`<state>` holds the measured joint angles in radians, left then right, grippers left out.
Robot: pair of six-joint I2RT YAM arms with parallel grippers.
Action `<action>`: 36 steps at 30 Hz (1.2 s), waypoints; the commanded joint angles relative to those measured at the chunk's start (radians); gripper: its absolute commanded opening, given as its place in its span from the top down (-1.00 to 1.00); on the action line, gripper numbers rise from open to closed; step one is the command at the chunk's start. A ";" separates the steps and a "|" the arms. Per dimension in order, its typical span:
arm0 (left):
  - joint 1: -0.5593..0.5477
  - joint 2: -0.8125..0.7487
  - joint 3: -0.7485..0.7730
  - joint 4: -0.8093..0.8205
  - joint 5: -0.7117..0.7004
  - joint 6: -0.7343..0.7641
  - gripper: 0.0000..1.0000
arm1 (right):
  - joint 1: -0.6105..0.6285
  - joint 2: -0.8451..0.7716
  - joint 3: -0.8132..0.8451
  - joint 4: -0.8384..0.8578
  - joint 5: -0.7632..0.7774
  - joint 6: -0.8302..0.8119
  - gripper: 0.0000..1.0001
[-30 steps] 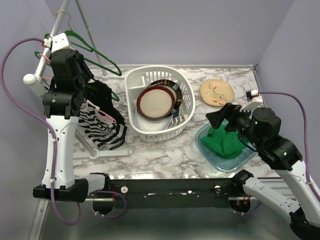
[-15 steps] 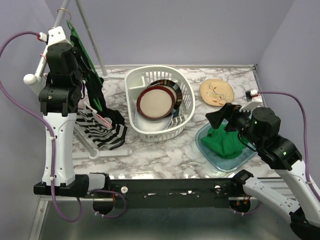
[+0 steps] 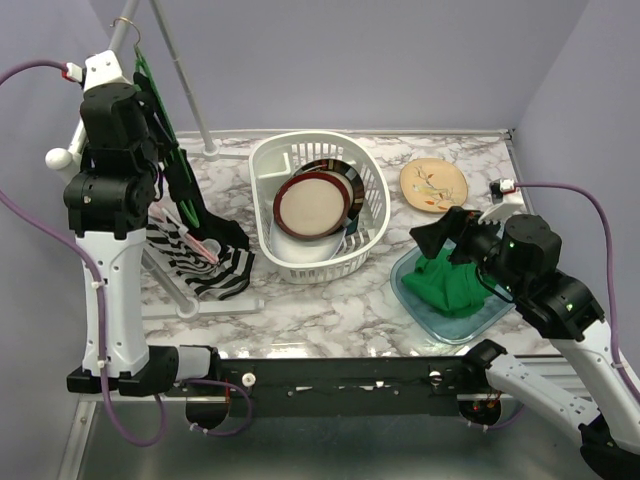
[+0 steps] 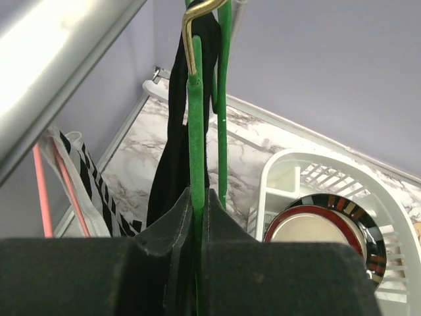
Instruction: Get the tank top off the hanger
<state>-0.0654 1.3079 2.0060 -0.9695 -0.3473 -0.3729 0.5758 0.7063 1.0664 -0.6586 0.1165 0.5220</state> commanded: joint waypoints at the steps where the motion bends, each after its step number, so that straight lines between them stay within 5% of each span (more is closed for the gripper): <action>1: 0.001 -0.061 0.056 -0.014 0.056 -0.004 1.00 | -0.001 -0.011 -0.002 0.045 -0.084 -0.034 -1.00; 5: 0.001 -0.079 0.106 -0.064 0.079 -0.003 1.00 | -0.002 0.013 0.018 0.117 -0.227 -0.056 -0.99; 13: 0.001 -0.104 0.172 -0.126 0.063 0.009 1.00 | -0.001 0.078 0.107 0.125 -0.258 -0.039 -0.97; 27: 0.001 -0.240 -0.009 -0.132 0.149 0.032 1.00 | 0.024 0.142 0.101 0.226 -0.408 -0.068 -0.89; 36: 0.001 -0.314 -0.087 -0.126 0.235 0.035 1.00 | 0.284 0.436 0.280 0.603 -0.579 -0.216 -0.72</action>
<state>-0.0654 1.0363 1.9259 -1.1107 -0.1833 -0.3458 0.7284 1.0187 1.2304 -0.3058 -0.3256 0.4267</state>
